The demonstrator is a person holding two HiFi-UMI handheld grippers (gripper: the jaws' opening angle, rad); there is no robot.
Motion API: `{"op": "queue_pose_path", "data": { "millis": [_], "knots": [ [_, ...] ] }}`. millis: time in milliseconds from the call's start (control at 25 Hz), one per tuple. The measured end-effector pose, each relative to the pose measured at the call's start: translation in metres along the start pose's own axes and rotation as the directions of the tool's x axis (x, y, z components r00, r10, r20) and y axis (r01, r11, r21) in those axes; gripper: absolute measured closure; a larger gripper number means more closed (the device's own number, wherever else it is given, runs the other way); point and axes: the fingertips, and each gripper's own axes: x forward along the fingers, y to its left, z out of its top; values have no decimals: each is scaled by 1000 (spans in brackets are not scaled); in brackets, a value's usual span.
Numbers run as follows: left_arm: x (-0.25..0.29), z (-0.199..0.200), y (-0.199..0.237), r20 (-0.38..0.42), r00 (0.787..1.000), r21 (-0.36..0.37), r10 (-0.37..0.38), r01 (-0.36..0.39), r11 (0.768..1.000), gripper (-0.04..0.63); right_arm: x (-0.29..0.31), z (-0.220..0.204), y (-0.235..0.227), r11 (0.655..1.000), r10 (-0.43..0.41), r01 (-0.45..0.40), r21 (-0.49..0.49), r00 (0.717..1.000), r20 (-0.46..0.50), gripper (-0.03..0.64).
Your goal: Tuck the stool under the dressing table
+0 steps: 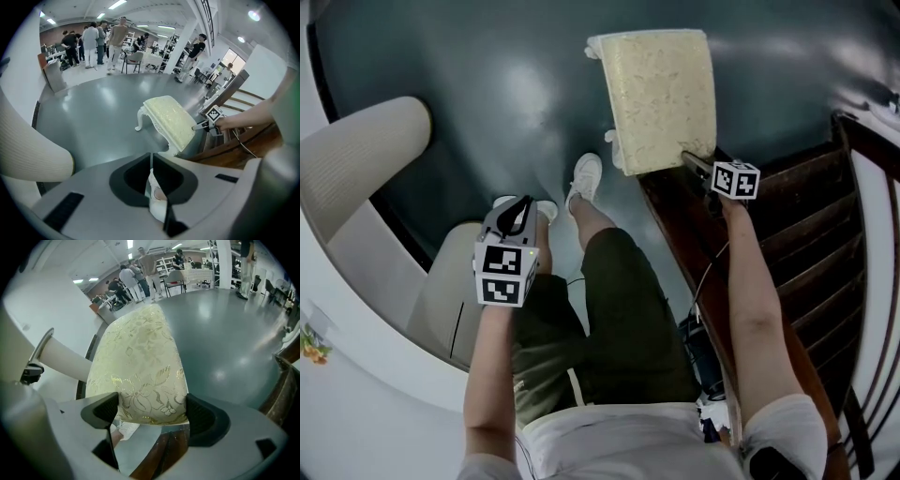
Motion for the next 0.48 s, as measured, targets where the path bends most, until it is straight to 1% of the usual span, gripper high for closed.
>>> {"op": "queue_pose_path", "data": {
  "millis": [200, 360, 480],
  "knots": [
    [2, -1, -4, -3, 1000, -13, 0, 0, 1000, 584, 0, 0, 2, 1000, 4, -4, 14, 999, -37, 156],
    [9, 7, -12, 6, 1000, -15, -9, 9, 1000, 584, -4, 1, 4, 1000, 7, -6, 18, 1000, -22, 161],
    [8, 10, -12, 4, 1000, -16, -9, 9, 1000, 584, 0, -4, 10, 998, 30, -28, 65, 999, -29, 163]
  ]
}}
